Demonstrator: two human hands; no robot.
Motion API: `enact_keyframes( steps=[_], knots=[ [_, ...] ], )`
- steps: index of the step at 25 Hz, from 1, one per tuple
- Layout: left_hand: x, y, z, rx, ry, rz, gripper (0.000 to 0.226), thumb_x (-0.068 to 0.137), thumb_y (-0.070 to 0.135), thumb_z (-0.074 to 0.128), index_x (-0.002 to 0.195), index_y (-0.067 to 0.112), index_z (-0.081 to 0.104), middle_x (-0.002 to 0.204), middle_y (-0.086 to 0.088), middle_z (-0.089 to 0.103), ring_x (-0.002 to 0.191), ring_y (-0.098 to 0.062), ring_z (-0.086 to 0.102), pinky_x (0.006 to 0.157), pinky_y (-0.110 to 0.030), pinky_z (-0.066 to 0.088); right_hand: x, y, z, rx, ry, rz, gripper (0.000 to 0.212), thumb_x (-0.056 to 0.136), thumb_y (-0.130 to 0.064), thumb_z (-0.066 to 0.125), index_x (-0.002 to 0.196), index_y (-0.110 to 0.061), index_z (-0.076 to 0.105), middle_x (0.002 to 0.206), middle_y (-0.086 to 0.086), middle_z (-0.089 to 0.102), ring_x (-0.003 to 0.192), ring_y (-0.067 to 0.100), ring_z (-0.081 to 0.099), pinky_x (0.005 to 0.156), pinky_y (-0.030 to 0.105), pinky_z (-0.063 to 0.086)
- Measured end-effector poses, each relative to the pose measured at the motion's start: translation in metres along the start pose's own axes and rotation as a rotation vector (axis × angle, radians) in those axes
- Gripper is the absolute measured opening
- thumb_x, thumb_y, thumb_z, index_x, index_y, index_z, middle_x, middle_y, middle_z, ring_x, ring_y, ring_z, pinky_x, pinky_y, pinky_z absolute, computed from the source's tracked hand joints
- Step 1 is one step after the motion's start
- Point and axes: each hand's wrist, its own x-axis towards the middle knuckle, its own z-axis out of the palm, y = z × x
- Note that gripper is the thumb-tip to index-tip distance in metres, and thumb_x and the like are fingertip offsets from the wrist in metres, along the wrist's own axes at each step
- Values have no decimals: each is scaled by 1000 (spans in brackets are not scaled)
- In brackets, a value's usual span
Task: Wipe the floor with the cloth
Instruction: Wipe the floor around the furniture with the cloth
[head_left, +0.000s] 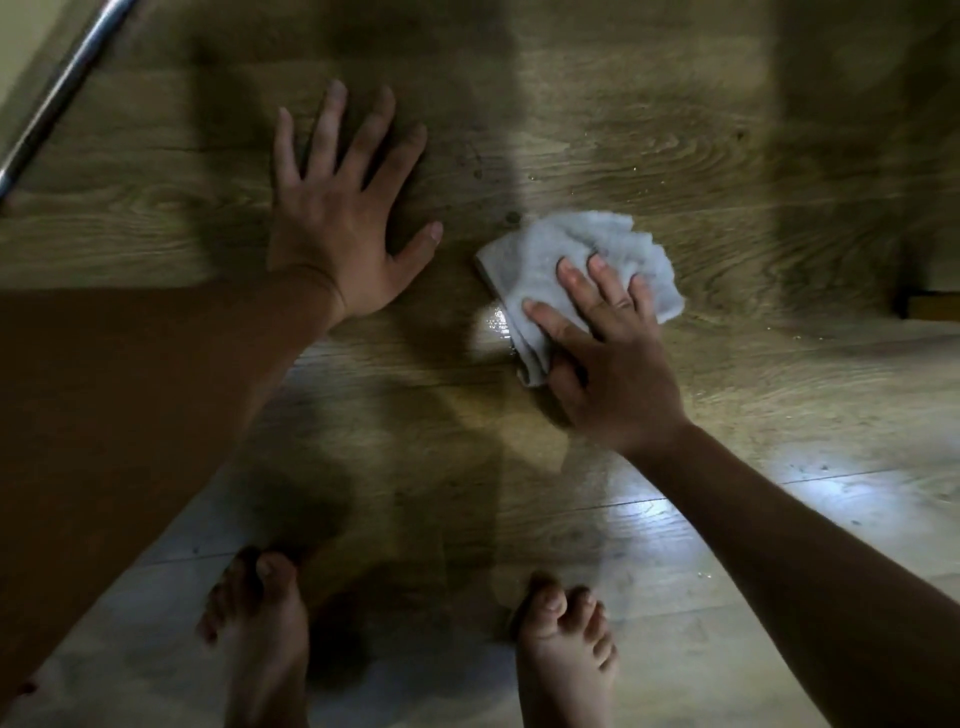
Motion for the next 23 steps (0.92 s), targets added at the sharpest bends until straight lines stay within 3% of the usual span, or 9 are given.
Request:
enact_keyframes(
  steps=[8,23],
  knots=[
    [-2,-1,2,-17,7,4,78,92,67,32,155,22,25,167,-8,12,152,-39,6,117,-68,6,7,36,-22,-12,60,233,53,86,-32,48,140,-30,49,155,8,35,146,30,24,118,54,15],
    [0,-1,6,-19,39,1,77,90,69,33,154,25,26,166,-7,15,152,-39,7,117,-67,7,-83,42,-33,-39,148,410,49,86,-21,45,134,-14,57,150,18,41,140,39,32,111,57,31]
  ],
)
